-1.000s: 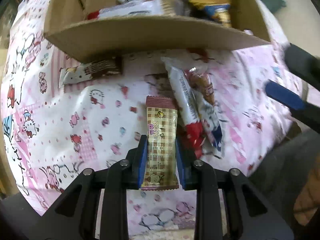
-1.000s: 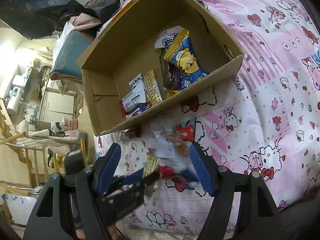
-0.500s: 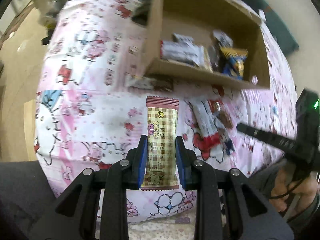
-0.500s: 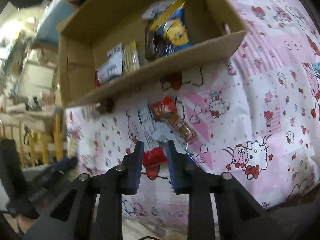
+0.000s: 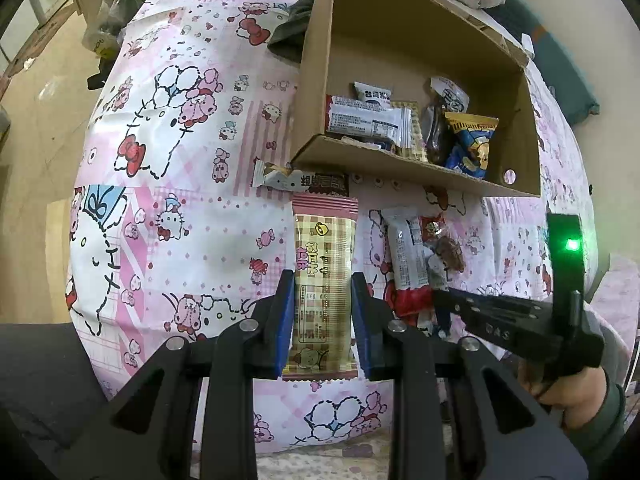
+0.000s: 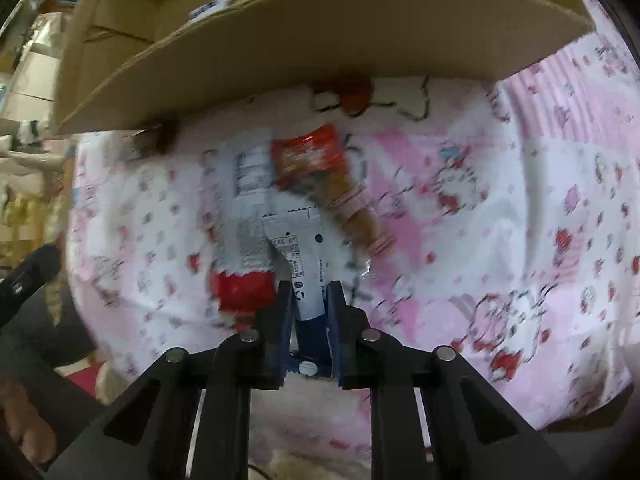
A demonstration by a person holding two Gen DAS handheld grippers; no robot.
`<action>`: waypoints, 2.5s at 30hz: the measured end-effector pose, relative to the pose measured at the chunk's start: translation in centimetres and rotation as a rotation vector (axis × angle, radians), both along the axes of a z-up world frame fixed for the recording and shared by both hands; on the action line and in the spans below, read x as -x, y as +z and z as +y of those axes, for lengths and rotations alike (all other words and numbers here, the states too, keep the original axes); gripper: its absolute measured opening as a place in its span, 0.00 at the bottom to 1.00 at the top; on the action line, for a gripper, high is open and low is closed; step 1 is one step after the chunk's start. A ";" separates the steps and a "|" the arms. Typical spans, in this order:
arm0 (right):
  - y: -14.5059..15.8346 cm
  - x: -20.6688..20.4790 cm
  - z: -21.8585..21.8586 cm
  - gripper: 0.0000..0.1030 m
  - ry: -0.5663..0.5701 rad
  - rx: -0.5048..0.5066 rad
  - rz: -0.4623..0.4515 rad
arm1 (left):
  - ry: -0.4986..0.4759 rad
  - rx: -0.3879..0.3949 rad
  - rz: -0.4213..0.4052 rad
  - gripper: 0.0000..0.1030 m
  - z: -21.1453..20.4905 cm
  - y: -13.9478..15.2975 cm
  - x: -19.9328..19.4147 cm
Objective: Organize snacks
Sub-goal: 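Grasp a plaid wafer bar with the left gripper while the right grasps a white-and-blue bar, then carry both bars over the box and open both grippers to drop them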
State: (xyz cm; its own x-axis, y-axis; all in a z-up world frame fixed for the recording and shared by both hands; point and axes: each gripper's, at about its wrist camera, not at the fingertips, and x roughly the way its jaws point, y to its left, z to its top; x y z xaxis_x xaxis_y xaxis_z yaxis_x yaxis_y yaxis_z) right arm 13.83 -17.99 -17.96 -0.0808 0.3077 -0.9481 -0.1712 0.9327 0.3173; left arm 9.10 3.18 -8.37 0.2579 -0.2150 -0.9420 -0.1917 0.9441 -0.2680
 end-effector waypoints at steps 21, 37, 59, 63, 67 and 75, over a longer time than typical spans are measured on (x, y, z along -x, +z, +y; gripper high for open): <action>10.5 1.7 -2.8 0.17 -0.140 -0.256 -0.262 | 0.024 -0.123 -0.048 0.22 0.3 0.4 0.1; 17.6 2.0 -4.5 0.17 -0.236 -0.472 -0.427 | 0.022 -0.158 -0.243 0.22 0.0 7.6 -0.8; 20.3 -6.7 -4.4 0.17 -0.274 -0.463 -0.517 | -0.050 -0.172 -0.330 0.22 -1.5 11.1 -9.1; 18.1 -8.2 -4.3 0.17 -0.294 -0.504 -0.495 | -0.059 -0.182 -0.326 0.22 -1.8 10.0 -10.6; 16.0 -9.1 -4.4 0.17 -0.303 -0.513 -0.464 | -0.046 -0.153 -0.270 0.22 -1.7 7.9 -12.1; 13.5 -9.8 -4.4 0.17 -0.309 -0.503 -0.441 | -0.060 -0.158 -0.246 0.22 -2.7 4.7 -13.1</action>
